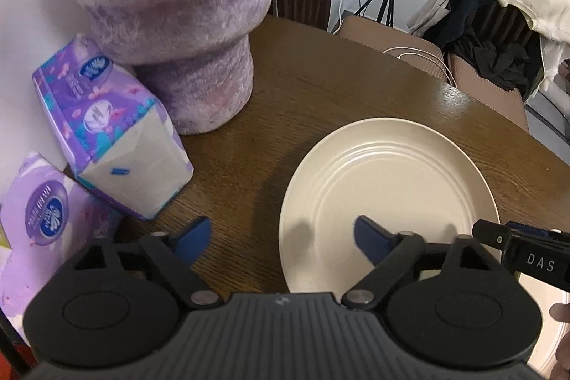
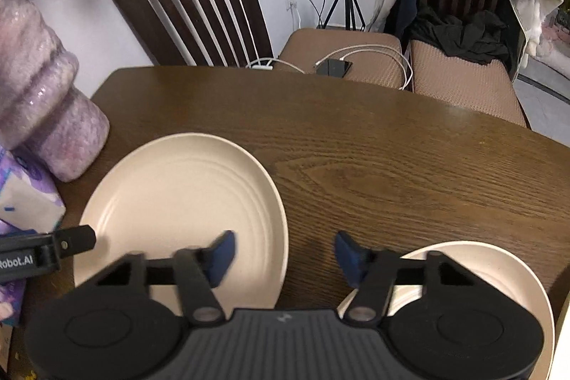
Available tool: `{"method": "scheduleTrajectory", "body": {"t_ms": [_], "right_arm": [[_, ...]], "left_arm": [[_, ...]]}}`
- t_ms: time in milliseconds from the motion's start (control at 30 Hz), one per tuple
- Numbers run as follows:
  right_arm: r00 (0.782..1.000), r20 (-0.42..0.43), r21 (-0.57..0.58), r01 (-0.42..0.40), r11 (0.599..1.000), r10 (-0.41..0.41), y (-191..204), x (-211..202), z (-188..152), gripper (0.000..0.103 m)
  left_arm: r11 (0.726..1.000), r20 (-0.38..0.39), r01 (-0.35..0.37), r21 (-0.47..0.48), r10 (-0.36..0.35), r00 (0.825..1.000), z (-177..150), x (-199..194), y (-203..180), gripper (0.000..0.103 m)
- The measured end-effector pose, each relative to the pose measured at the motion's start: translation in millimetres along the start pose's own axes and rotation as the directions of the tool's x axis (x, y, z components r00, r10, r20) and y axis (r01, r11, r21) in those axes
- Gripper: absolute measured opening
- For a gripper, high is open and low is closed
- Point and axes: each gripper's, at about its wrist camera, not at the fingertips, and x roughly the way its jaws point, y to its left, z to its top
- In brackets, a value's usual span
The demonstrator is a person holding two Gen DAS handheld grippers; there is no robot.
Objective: Organize plates and bowls
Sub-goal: 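Close the left gripper on the plate rim while the right gripper also clamps it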
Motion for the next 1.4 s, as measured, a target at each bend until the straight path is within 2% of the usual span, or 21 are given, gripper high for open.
{"method": "scheduleTrajectory", "body": {"t_ms": [133,200,333,367,467,500,633,833,1000,1200,1400], "right_arm": [[1.000,-0.005,0.010,-0.012,1.000,0.012,-2,5,-2,0.042],[1.000,-0.005,0.005,-0.013,1.000,0.013,0,7,-2,0.029],[0.999,-0.009,0.014,-0.038,0.999,0.039,0,11,-1,0.021],[0.999,-0.016,0.013,-0.048,0.999,0.049,1,13,-1,0.016],[0.999,-0.012,0.015,-0.049,0.999,0.050,2,15,0,0.016],[0.999,-0.011,0.015,-0.047,0.999,0.047,2,15,0,0.016],[0.999,-0.011,0.006,-0.037,0.999,0.037,5,15,0,0.016],[1.000,0.005,-0.017,-0.010,1.000,0.010,11,14,-2,0.016],[1.000,0.016,0.055,-0.008,0.998,0.007,3,13,-3,0.015],[1.000,0.028,0.047,0.005,0.999,-0.006,6,6,-8,0.014],[0.999,0.052,0.067,-0.006,0.998,0.003,4,-9,-9,0.010]], "left_arm": [[1.000,-0.013,0.006,-0.004,-0.006,1.000,1,6,1,0.069],[1.000,-0.024,0.012,-0.015,-0.012,1.000,1,9,3,0.059],[0.997,-0.056,0.066,-0.034,-0.068,0.996,1,18,5,0.046],[0.997,-0.055,0.070,-0.033,-0.072,0.996,0,18,5,0.040],[0.997,-0.070,0.064,-0.050,-0.067,0.995,1,23,6,0.021],[0.997,-0.077,0.058,-0.056,-0.063,0.995,1,24,8,0.019],[0.996,-0.078,0.066,-0.055,-0.070,0.994,4,23,11,0.015],[0.999,-0.059,0.036,-0.014,-0.037,0.998,2,20,3,0.015],[0.999,-0.042,0.034,0.004,-0.034,0.999,1,16,-2,0.015],[1.000,-0.030,0.010,0.013,-0.009,0.999,0,10,-8,0.015],[1.000,-0.021,0.023,0.007,-0.023,1.000,2,-1,-6,0.015]]}}
